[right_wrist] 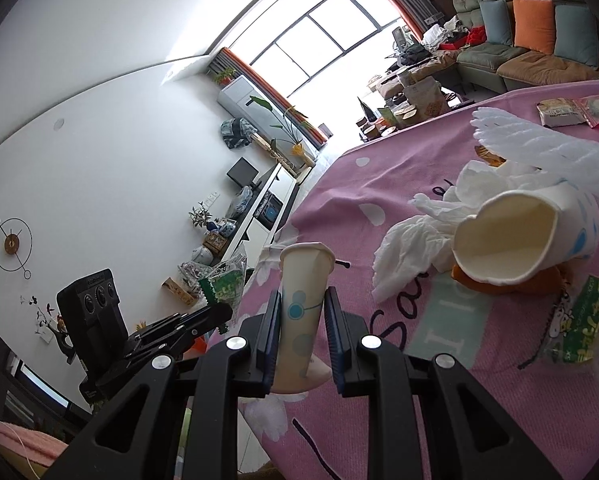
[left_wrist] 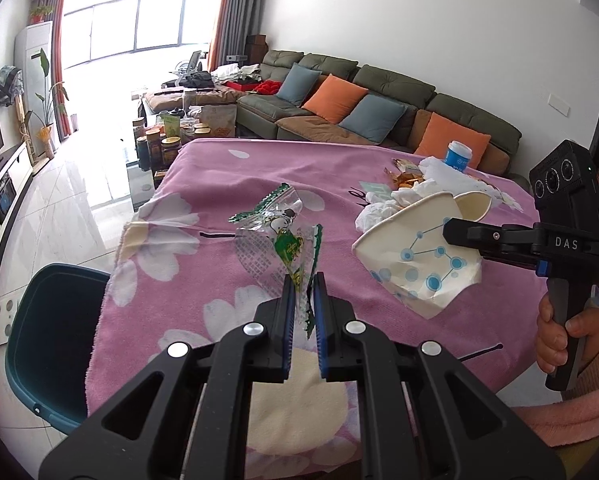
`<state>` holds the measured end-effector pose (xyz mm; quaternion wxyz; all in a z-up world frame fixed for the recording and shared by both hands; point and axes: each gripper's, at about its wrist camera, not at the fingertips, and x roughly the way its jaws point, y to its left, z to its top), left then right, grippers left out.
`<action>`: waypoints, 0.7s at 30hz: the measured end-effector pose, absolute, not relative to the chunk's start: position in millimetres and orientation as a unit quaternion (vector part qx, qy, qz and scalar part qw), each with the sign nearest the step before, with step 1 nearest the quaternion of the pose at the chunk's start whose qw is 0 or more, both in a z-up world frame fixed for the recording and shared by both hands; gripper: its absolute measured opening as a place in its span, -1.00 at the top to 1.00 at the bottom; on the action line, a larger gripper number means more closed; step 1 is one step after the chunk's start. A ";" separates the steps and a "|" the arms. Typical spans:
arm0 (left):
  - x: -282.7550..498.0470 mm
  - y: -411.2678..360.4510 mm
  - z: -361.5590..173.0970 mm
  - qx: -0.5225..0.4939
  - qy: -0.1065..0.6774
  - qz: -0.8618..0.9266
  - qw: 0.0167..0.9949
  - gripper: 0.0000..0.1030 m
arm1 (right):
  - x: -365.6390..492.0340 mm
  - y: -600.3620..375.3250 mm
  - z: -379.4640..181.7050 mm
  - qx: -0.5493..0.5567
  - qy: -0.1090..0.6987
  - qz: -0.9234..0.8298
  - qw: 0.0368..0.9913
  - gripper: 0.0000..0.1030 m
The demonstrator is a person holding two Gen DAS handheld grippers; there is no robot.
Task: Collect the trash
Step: 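Carry the green bag and paper cup over the teal bin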
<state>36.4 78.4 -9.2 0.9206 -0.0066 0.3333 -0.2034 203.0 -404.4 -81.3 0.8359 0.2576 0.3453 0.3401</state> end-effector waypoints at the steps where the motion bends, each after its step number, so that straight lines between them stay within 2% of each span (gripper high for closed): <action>1: 35.1 82.4 -8.8 -0.009 0.333 -0.199 0.922 0.81 | 204.7 -399.6 -80.1 0.256 0.346 0.344 0.835 0.61; 21: 19.9 148.5 -9.7 -0.044 0.336 -0.120 0.933 0.81 | 236.7 -313.4 -71.1 0.223 0.369 0.411 0.803 0.61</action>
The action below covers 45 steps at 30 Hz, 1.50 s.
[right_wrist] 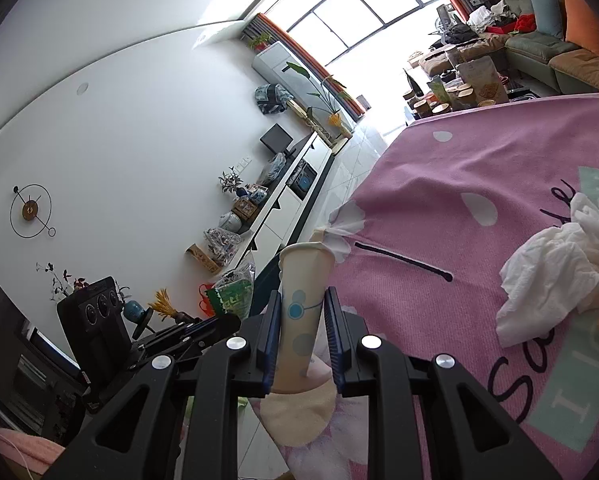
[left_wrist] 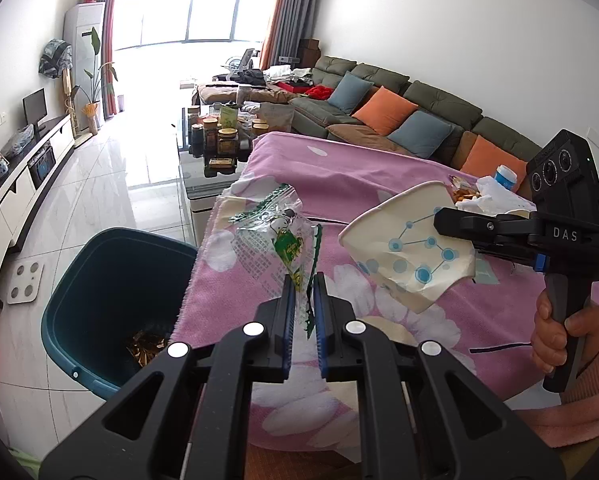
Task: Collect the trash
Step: 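Carry the green bag and paper cup over the teal bin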
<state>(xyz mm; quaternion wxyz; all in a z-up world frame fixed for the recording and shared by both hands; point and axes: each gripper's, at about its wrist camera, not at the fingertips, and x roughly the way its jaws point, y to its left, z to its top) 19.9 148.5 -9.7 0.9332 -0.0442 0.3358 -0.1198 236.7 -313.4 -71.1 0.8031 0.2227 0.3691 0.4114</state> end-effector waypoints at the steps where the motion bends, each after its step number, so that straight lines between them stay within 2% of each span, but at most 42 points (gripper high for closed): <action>1: 19.3 150.7 -9.6 -0.045 0.336 -0.116 0.934 0.81 | 237.8 -309.7 -70.9 0.221 0.370 0.414 0.802 0.61; 45: 28.3 232.4 -31.0 -0.074 0.356 0.001 0.932 0.81 | 275.0 -179.3 -59.0 0.173 0.400 0.472 0.767 0.61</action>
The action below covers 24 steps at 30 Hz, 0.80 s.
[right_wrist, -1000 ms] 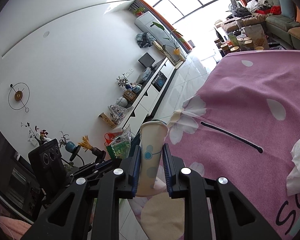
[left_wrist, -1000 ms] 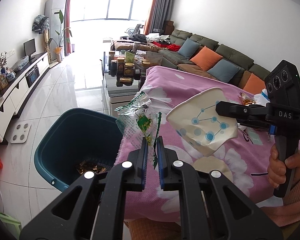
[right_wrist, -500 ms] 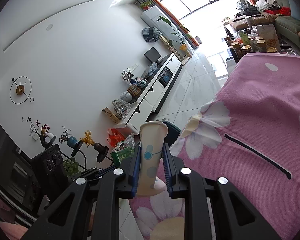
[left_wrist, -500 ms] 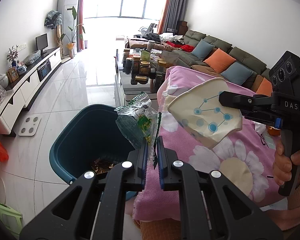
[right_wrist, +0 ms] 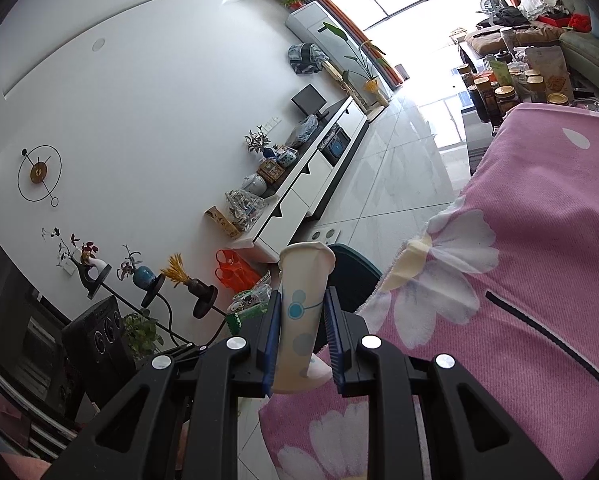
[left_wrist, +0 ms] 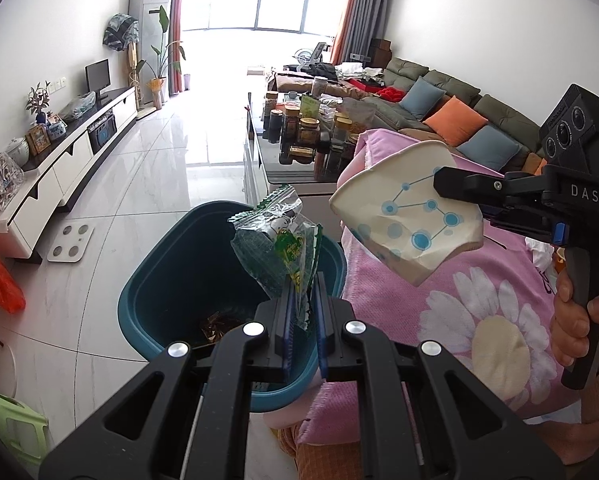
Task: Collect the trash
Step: 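Carry the green bag and paper cup over the teal bin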
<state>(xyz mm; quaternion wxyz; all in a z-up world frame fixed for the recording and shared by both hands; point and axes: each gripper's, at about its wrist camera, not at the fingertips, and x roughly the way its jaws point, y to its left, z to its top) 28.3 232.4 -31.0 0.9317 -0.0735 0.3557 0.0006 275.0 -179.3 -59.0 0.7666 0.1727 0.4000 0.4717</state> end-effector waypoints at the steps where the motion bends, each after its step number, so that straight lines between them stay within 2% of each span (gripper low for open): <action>1: 29.0 232.8 -31.8 -0.074 0.356 0.002 0.931 0.81 | 275.3 -177.3 -59.3 0.172 0.401 0.472 0.766 0.61; 24: 48.5 244.8 -52.1 -0.080 0.381 0.030 0.921 0.81 | 283.6 -138.8 -69.7 0.163 0.427 0.464 0.759 0.61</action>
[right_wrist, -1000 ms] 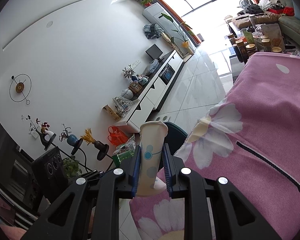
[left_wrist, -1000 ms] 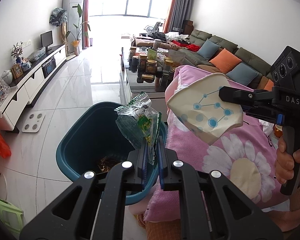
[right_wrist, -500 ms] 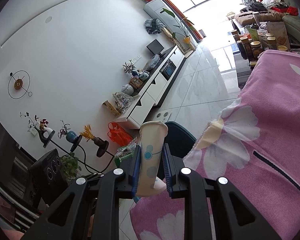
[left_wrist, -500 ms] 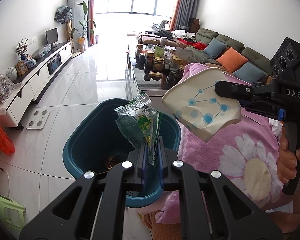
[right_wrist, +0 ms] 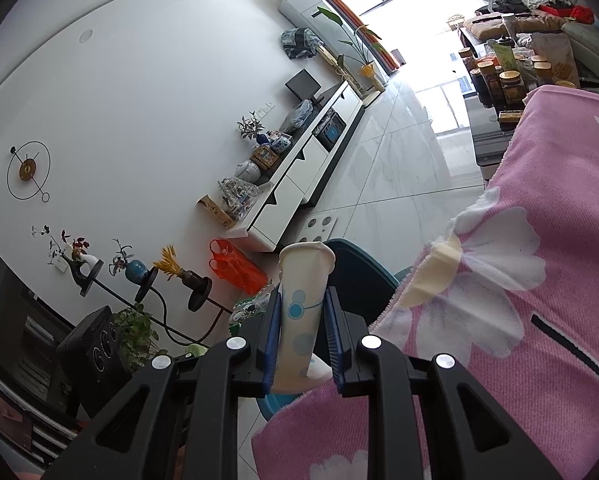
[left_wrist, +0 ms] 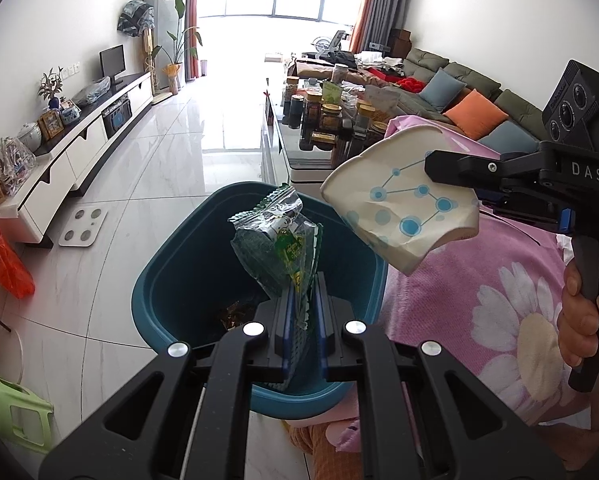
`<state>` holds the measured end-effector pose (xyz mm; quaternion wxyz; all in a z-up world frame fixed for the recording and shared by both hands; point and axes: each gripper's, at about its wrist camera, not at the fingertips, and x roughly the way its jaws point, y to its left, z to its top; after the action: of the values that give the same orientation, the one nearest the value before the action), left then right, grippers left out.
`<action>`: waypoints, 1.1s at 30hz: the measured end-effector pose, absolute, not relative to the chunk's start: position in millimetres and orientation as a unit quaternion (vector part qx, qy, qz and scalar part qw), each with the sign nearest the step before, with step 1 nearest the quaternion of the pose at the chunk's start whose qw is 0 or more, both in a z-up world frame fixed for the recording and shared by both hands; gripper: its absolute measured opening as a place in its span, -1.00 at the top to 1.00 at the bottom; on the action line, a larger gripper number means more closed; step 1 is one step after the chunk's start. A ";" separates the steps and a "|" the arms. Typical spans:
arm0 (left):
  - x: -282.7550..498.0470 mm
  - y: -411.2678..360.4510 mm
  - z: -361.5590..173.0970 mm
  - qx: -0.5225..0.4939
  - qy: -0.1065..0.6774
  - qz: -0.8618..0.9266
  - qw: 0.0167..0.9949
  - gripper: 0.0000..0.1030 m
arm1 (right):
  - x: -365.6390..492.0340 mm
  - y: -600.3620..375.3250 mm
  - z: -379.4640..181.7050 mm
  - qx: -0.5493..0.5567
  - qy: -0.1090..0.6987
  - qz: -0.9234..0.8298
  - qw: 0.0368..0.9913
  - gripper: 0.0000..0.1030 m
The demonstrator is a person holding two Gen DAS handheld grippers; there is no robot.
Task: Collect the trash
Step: 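Carry the green bag and paper cup over the teal bin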
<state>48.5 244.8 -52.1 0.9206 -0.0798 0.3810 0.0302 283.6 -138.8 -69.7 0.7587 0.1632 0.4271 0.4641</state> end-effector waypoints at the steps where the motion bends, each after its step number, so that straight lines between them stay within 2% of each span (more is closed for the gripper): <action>1: 49.3 245.1 -53.3 -0.081 0.381 0.029 0.920 0.81 | 284.0 -136.9 -70.1 0.163 0.428 0.463 0.759 0.61; 33: 92.2 261.1 -95.5 -0.094 0.430 0.037 0.897 0.81 | 293.3 -105.6 -87.7 0.149 0.457 0.433 0.763 0.61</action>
<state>92.2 261.1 -95.5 0.8973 -0.0937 0.4298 0.0374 293.3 -105.6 -87.7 0.7626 0.1494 0.4569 0.4328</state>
